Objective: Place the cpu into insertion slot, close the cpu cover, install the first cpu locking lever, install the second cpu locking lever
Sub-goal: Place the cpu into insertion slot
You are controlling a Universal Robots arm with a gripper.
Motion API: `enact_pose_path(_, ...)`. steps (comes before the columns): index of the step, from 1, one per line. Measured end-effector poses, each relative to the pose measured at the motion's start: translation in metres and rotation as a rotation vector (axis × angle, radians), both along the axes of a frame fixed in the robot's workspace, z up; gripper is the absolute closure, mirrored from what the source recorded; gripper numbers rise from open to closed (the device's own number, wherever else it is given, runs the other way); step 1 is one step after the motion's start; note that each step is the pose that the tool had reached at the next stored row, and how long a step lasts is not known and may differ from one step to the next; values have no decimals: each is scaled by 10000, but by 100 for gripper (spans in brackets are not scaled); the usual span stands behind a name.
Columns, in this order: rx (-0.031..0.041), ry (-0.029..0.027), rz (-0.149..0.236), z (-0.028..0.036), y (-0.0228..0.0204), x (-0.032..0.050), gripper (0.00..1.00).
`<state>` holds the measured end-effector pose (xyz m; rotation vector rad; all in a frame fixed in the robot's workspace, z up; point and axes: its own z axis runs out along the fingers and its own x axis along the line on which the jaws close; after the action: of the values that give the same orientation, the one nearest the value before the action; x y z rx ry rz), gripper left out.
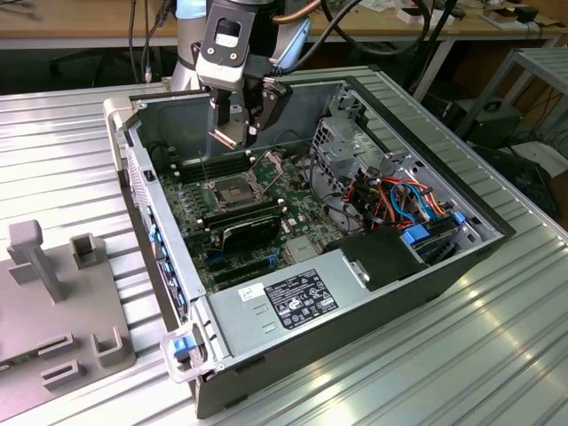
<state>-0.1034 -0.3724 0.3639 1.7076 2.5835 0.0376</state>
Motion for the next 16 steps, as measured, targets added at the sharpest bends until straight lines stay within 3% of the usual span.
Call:
enact_pose_path(6,-20,-1,-223,-37,25,11,45)
enact_pose_path(11,-24,3,-1179,-78,26,14,45)
enact_pose_path(16,-22,1,-1622,-105,39,22,45)
